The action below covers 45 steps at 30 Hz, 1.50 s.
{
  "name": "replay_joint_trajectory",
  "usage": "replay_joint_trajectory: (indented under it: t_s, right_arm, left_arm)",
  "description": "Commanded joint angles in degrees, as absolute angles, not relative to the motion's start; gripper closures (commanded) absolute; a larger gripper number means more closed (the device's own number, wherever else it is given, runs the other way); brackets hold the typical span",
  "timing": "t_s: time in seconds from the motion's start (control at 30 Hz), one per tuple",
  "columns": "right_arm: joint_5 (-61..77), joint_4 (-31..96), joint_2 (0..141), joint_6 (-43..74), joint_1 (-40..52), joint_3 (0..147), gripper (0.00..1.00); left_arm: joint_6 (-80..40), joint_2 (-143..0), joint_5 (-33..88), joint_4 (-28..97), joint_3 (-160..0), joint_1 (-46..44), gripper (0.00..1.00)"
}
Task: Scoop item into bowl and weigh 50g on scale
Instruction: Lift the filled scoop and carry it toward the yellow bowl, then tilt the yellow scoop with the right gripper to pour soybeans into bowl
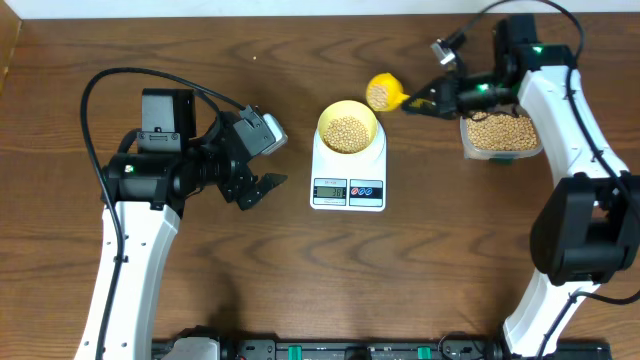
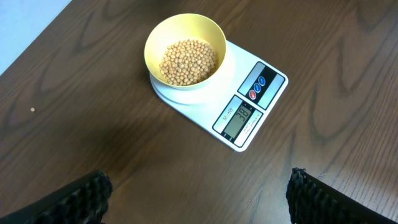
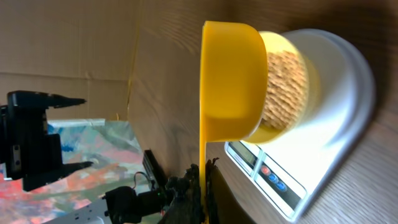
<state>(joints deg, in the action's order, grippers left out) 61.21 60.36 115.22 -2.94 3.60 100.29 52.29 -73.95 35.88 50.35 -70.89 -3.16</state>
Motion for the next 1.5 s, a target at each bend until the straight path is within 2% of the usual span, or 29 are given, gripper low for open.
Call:
replay_joint_trajectory:
  t_s: [0.0, 0.73, 1.1, 1.47]
  right_arm:
    - [59.2, 60.18, 115.42, -1.06, 5.98, 103.85, 0.99]
    - [27.05, 59.35, 115.39, -3.97, 18.02, 107.26, 0.99]
    - [19.73, 59.57, 115.39, -7.64, 22.15, 107.66, 0.99]
    - [18.94, 60.31, 115.37, -8.91, 22.68, 108.49, 0.99]
  left_arm:
    - [51.75, -74.39, 36.62, 50.46, -70.48, -2.92, 0.08]
    - [51.72, -74.39, 36.62, 50.46, -70.48, -2.92, 0.08]
    - [51.72, -74.39, 36.62, 50.46, -70.48, -2.92, 0.08]
    - [51.72, -74.39, 36.62, 50.46, -70.48, -2.92, 0.08]
